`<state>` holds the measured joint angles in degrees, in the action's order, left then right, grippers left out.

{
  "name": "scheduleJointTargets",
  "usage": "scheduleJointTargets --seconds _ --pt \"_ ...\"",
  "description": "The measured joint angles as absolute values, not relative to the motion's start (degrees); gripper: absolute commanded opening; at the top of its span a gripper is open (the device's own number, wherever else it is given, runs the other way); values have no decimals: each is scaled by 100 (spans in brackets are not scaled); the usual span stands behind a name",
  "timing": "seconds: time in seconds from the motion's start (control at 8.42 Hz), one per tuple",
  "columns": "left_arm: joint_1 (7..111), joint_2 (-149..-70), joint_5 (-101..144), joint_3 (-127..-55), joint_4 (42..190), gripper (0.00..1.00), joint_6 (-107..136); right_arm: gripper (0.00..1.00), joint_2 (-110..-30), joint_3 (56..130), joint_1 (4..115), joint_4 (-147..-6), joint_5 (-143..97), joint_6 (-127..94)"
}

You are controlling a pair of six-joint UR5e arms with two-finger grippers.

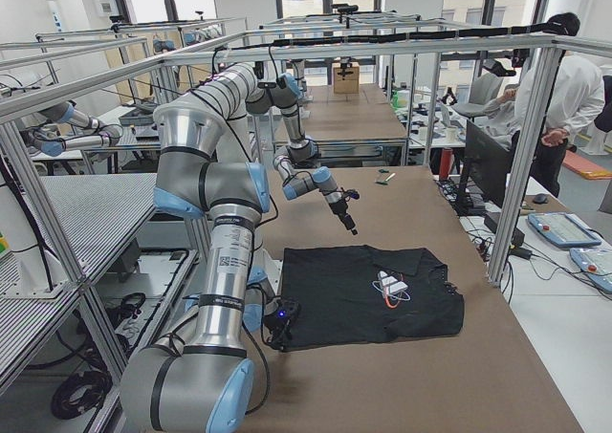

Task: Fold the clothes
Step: 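Fold both sleeves inward onto the shirt body with both grippers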

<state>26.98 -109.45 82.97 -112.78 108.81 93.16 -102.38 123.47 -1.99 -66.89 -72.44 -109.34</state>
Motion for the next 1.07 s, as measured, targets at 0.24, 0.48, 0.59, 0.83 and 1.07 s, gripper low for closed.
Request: scheduleJointTargets --seconds 0.24,0.48,0.59,0.83,1.07 --pt "2702 -10978 8297 -11273 10881 100 9323 2 -10252 12441 -226 -6705 -7246 -10948" --pt "2702 -11010 8297 -11275 10880 100 9389 0 -10313 12622 -218 -6760 -7250 -10928" --pt "2701 -11011 8297 -11276 10878 100 9421 0 -10326 12653 -216 -6769 -7247 -10907" --pt "2699 -10961 8299 -11293 10880 100 9520 0 -10319 12670 -245 -6775 -7224 -10897" --pt "2424 -10641 8061 -11379 10890 96 10055 0 -10243 12675 -508 -6780 -7016 -10932"
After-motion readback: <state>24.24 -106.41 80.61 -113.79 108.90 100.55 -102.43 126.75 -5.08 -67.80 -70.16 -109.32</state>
